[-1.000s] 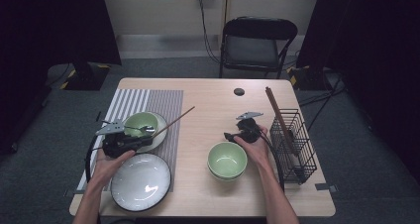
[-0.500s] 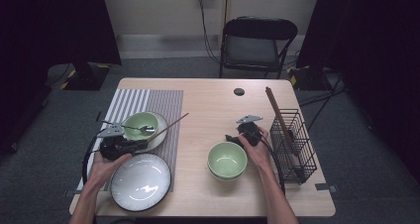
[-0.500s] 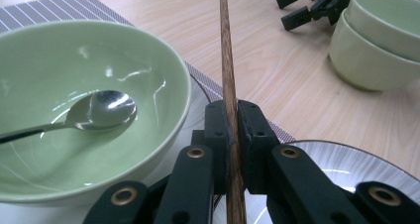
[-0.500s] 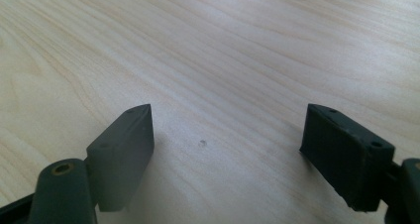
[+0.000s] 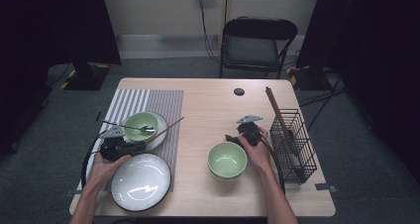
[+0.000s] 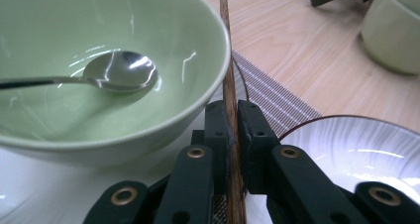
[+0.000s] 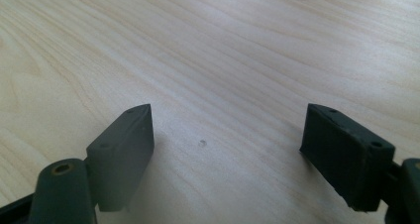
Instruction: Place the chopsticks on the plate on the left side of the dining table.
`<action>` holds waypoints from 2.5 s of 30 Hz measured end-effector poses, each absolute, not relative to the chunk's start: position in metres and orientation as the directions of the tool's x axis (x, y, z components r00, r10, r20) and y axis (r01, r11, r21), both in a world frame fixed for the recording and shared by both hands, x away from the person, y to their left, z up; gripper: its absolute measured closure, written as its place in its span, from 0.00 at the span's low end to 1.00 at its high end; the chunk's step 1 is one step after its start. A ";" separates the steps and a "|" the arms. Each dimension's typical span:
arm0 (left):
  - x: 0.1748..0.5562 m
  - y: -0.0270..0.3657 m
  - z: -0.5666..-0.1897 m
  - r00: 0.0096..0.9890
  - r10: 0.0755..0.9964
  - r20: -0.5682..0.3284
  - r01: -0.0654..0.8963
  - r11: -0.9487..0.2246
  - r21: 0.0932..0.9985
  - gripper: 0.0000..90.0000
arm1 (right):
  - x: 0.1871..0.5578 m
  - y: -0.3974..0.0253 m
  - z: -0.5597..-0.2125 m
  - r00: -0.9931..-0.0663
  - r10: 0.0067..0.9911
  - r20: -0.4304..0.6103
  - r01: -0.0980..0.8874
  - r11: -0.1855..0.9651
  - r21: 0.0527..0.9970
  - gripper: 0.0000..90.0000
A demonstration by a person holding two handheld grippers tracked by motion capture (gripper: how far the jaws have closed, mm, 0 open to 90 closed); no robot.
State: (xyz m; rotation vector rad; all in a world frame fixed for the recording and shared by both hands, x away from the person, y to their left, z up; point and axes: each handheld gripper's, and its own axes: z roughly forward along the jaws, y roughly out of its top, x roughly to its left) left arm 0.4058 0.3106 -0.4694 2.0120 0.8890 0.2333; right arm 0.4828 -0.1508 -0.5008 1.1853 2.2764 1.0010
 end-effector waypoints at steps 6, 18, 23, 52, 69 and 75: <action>0.407 0.313 -0.473 0.717 0.678 -0.162 0.511 -0.353 0.784 0.93 | 0.483 -0.151 -0.501 -0.570 0.822 -0.011 0.548 0.390 0.741 0.22; 0.409 0.313 -0.476 0.715 0.685 -0.138 0.504 -0.369 0.781 0.93 | 0.483 -0.151 -0.501 -0.573 0.820 -0.011 0.546 0.391 0.741 0.22; 0.411 0.312 -0.478 0.711 0.691 -0.131 0.508 -0.376 0.775 0.93 | 0.483 -0.151 -0.501 -0.572 0.820 -0.010 0.547 0.391 0.741 0.22; 0.408 0.326 -0.476 0.692 0.706 -0.154 0.533 -0.354 0.768 0.90 | 0.483 -0.151 -0.501 -0.573 0.820 -0.010 0.546 0.391 0.741 0.22; 0.408 0.327 -0.475 0.691 0.706 -0.154 0.536 -0.357 0.765 0.90 | 0.483 -0.151 -0.501 -0.573 0.820 -0.010 0.546 0.391 0.741 0.22; 0.408 0.328 -0.476 0.676 0.720 -0.157 0.543 -0.343 0.766 0.90 | 0.483 -0.151 -0.501 -0.572 0.820 -0.011 0.546 0.391 0.741 0.22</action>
